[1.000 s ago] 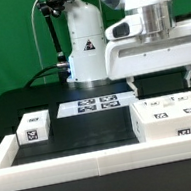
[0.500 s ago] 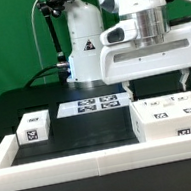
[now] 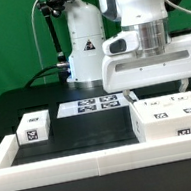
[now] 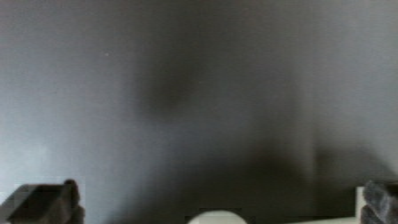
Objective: Assemble cabinet
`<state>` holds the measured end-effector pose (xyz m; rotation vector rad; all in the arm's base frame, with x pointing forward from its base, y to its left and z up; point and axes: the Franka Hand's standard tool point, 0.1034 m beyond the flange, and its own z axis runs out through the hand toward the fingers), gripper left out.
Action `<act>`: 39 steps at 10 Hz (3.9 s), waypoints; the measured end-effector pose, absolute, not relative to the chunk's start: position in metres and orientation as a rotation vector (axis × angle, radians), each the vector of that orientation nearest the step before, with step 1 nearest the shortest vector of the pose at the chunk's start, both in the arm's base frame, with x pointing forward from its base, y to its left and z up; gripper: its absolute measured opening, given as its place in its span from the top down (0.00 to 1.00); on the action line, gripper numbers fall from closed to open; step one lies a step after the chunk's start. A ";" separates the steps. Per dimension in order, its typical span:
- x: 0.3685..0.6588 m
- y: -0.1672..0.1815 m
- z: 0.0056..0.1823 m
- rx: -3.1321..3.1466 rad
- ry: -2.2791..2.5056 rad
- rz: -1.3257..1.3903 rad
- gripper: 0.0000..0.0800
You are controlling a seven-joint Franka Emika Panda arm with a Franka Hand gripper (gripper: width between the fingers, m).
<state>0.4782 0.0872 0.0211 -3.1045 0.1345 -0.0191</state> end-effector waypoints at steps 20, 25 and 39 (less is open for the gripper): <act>0.494 0.089 0.005 -3.105 0.046 -0.113 0.01; 0.494 0.088 0.005 -3.105 0.016 -0.124 0.15; 0.499 0.082 0.030 -3.106 -0.088 -0.118 1.00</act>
Offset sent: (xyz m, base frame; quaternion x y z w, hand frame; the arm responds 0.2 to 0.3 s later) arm 0.0000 0.0000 0.0000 0.0000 0.0000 0.0000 1.0000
